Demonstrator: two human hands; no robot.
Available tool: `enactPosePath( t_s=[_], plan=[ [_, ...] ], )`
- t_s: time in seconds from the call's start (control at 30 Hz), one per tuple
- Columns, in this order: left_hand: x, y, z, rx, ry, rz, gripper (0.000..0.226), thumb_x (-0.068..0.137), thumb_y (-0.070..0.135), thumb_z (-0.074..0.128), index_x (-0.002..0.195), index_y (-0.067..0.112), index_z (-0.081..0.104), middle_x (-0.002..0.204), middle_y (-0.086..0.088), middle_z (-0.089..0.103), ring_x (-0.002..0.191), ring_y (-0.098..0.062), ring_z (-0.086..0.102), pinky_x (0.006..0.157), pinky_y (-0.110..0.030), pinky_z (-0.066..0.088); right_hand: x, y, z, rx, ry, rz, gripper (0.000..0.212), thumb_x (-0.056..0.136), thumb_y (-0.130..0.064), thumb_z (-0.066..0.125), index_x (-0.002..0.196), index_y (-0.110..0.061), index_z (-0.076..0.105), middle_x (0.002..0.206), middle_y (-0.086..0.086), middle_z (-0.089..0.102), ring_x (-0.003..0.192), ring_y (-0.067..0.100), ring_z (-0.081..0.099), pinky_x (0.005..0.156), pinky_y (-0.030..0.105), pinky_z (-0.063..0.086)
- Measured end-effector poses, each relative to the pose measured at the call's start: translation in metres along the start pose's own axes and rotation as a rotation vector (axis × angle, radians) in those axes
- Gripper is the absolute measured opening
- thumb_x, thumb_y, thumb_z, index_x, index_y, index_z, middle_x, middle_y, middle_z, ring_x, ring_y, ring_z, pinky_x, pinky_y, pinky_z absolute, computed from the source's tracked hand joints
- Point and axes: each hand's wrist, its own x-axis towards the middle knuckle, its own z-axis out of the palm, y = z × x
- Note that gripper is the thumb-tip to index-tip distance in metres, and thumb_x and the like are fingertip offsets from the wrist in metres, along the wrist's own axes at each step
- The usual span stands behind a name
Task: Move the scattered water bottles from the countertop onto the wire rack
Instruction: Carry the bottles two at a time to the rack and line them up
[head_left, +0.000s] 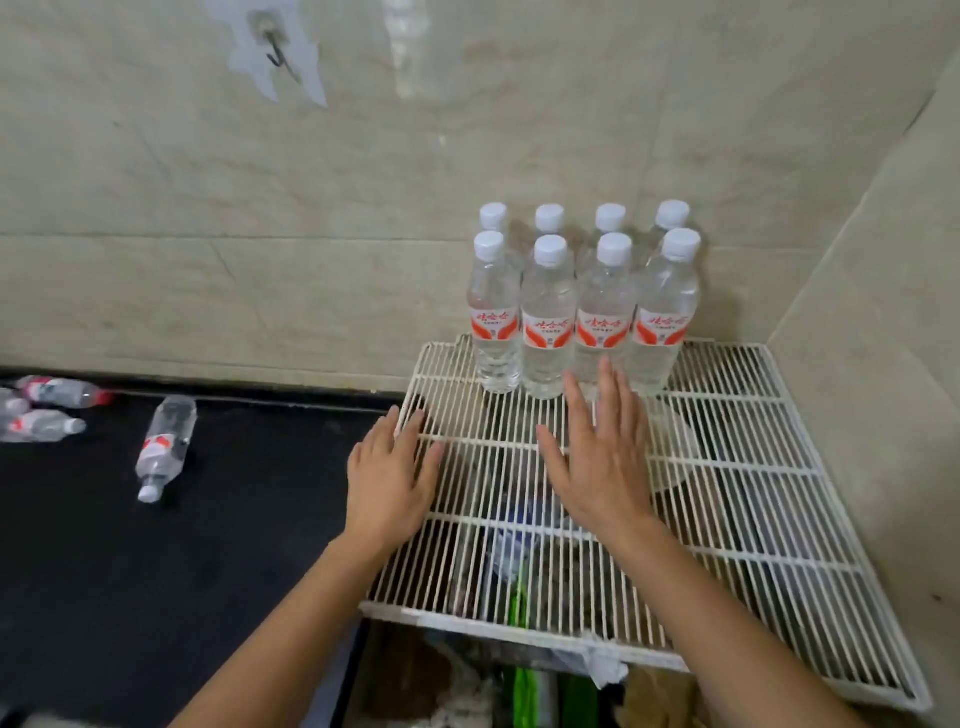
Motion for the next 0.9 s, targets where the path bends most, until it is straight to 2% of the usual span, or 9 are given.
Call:
enactPosePath(
  t_s=[0.13, 0.3, 0.5, 0.7, 0.9],
  plan=[
    [-0.033, -0.029, -0.037, 0.086, 0.097, -0.140, 0.057, 0.103, 0.047, 0.041, 0.154, 0.022, 0.039, 0.163, -0.011, 0.029, 0.151, -0.029, 0.025, 0.121, -0.051, 0.023, 0.007, -0.041, 0.008, 0.080, -0.053, -0.138, 0.068, 0.104, -0.055, 0.032, 0.162, -0.021, 0.019, 0.170, 0.015, -0.001, 0.157, 0.033, -0.007, 0.125, 0.052, -0.002],
    [-0.082, -0.083, -0.086, 0.164, 0.229, -0.275, 0.055, 0.102, 0.045, 0.049, 0.147, 0.014, 0.050, 0.157, -0.019, 0.040, 0.145, -0.037, 0.036, 0.113, -0.058, 0.033, -0.006, -0.107, 0.021, 0.117, -0.161, -0.268, 0.068, 0.104, -0.054, 0.034, 0.162, -0.021, 0.021, 0.170, 0.015, -0.002, 0.157, 0.031, -0.009, 0.126, 0.049, -0.005],
    [-0.146, -0.166, -0.131, 0.187, 0.292, -0.337, 0.068, 0.095, 0.056, 0.035, 0.143, 0.011, 0.054, 0.151, -0.022, 0.046, 0.141, -0.041, 0.041, 0.110, -0.057, 0.039, -0.048, -0.203, 0.030, 0.128, -0.197, -0.387, 0.065, 0.104, -0.051, 0.036, 0.160, -0.020, 0.026, 0.170, 0.015, 0.004, 0.157, 0.031, -0.004, 0.126, 0.048, -0.001],
    [-0.217, -0.285, -0.187, 0.114, 0.254, -0.466, 0.060, 0.101, 0.049, 0.047, 0.151, 0.016, 0.045, 0.160, -0.018, 0.035, 0.149, -0.035, 0.029, 0.119, -0.052, 0.028, -0.096, -0.346, 0.074, 0.146, -0.199, -0.419, 0.060, 0.102, -0.042, 0.049, 0.154, -0.015, 0.039, 0.168, 0.019, 0.014, 0.156, 0.035, 0.008, 0.125, 0.050, 0.009],
    [-0.266, -0.397, -0.256, 0.135, 0.226, -0.555, 0.063, 0.102, 0.052, 0.041, 0.155, 0.017, 0.037, 0.162, -0.015, 0.030, 0.151, -0.032, 0.025, 0.121, -0.049, 0.025, -0.140, -0.493, 0.118, 0.134, -0.317, -0.552, 0.061, 0.100, -0.040, 0.052, 0.153, -0.013, 0.040, 0.167, 0.020, 0.016, 0.156, 0.035, 0.010, 0.125, 0.050, 0.012]
  ],
)
